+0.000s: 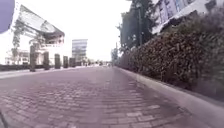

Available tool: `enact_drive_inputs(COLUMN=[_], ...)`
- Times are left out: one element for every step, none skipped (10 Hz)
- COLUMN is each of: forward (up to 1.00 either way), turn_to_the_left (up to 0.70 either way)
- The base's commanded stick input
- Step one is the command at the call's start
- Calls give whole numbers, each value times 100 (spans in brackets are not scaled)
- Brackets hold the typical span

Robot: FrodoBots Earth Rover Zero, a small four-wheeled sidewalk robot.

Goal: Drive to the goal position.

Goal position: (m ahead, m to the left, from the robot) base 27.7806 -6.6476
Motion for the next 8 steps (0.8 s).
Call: enact_drive_inputs(forward=[70,70,70,70,70,70,70,70], turn_to_the_left=[0,0,0,0,0,0,0,0])
